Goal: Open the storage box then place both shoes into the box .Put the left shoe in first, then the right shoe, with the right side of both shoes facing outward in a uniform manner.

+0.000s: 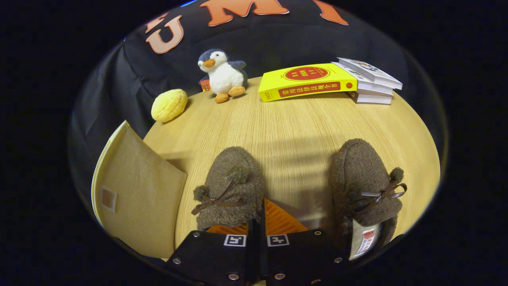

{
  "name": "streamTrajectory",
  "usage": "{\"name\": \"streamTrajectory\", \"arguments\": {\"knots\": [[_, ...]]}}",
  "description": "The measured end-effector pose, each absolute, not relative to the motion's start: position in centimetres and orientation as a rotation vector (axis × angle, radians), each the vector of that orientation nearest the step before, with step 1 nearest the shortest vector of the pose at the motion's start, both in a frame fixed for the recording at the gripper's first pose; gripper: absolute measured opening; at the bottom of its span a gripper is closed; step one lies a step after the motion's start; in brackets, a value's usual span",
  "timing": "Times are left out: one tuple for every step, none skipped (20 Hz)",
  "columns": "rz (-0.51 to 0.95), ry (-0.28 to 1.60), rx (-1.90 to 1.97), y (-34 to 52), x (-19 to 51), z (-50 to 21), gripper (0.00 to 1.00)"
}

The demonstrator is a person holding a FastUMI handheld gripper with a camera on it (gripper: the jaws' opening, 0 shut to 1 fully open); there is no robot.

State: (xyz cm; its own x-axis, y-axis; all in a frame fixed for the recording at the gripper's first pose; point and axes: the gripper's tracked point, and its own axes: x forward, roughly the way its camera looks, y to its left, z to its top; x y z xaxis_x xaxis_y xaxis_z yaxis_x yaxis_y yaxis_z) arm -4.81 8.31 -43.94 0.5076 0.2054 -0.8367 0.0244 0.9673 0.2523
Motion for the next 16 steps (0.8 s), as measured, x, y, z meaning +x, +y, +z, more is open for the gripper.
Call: {"name": "streamTrajectory", "arguments": {"knots": [[0.104, 1.016, 0.246, 8.5, -4.6, -42.4, 0.04], [0.101, 1.006, 0.258, 8.9, -4.4, -40.9, 0.04], [0.101, 0.989, 0.277, 9.4, -4.3, -38.9, 0.04], [0.102, 0.972, 0.290, 10.0, -4.0, -36.9, 0.04], [0.104, 0.953, 0.291, 10.6, -3.7, -34.8, 0.04], [0.109, 0.929, 0.284, 11.4, -3.4, -32.6, 0.04], [0.116, 0.908, 0.274, 12.3, -3.2, -30.7, 0.04], [0.129, 0.895, 0.265, 13.4, -3.0, -29.2, 0.04], [0.147, 0.889, 0.257, 14.7, -3.1, -28.0, 0.04], [0.170, 0.894, 0.254, 16.2, -3.1, -27.0, 0.04], [0.199, 0.904, 0.252, 18.0, -3.4, -26.2, 0.04], [0.230, 0.914, 0.250, 20.0, -3.6, -25.7, 0.04], [0.259, 0.920, 0.247, 22.0, -3.7, -25.4, 0.04], [0.286, 0.928, 0.242, 24.1, -3.9, -25.4, 0.04], [0.311, 0.938, 0.233, 26.2, -4.1, -25.7, 0.04], [0.326, 0.960, 0.224, 27.9, -4.4, -26.3, 0.04]]}}
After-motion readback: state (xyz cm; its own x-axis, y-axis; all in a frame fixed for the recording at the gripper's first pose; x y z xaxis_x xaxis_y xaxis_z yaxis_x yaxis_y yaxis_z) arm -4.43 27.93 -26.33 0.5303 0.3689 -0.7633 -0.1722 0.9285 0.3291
